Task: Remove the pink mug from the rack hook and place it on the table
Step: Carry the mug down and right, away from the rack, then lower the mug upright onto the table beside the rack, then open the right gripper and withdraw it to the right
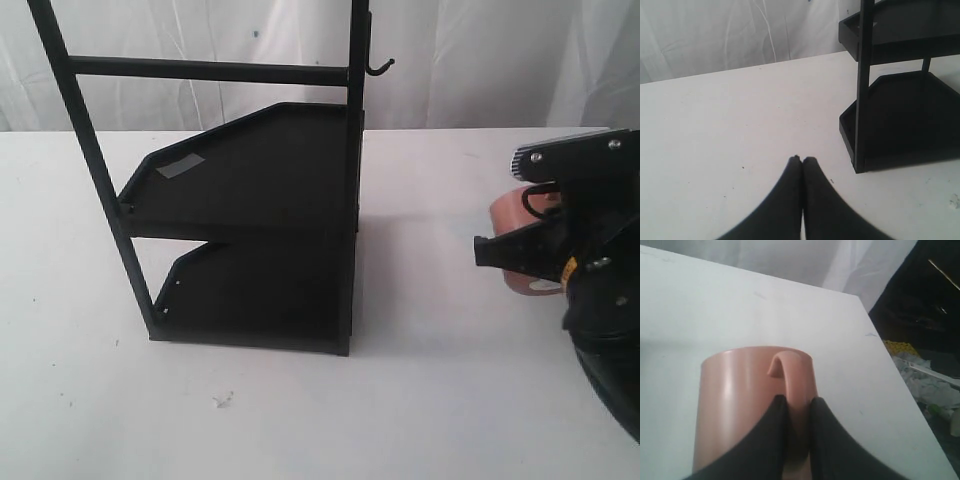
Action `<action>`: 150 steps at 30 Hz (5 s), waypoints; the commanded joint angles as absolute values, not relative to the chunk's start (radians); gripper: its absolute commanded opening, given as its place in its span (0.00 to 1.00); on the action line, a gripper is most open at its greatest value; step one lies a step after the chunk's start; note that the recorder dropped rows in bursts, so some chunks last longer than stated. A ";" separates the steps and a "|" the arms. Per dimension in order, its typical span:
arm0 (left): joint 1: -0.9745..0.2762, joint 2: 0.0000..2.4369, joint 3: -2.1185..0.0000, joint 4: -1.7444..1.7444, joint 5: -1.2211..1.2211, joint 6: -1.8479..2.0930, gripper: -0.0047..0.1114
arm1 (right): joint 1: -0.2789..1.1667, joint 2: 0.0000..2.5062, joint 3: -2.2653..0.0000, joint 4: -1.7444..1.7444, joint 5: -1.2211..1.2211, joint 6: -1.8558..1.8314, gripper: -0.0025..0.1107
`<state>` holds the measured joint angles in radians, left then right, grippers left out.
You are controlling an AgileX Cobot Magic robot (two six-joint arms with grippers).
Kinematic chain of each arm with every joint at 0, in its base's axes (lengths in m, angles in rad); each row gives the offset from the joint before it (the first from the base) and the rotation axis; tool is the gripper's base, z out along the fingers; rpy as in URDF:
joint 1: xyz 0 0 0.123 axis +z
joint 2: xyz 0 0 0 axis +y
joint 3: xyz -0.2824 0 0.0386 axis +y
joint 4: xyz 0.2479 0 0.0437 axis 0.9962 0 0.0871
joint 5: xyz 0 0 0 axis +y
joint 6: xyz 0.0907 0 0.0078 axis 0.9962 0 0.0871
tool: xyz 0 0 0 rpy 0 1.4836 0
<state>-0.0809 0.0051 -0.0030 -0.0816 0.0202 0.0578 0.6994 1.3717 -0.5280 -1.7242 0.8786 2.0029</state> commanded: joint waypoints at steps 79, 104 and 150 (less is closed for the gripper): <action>-0.078 0.000 0.000 -0.080 0.024 0.051 0.04 | 0.668 1.805 -0.643 -1.744 0.741 2.105 0.24; -0.078 0.000 0.000 -0.080 0.024 0.051 0.04 | 0.668 1.667 -0.556 -1.744 0.644 2.042 0.40; -0.078 0.000 0.000 -0.080 0.024 0.051 0.04 | 0.668 0.478 -0.462 -1.744 -0.069 1.886 0.02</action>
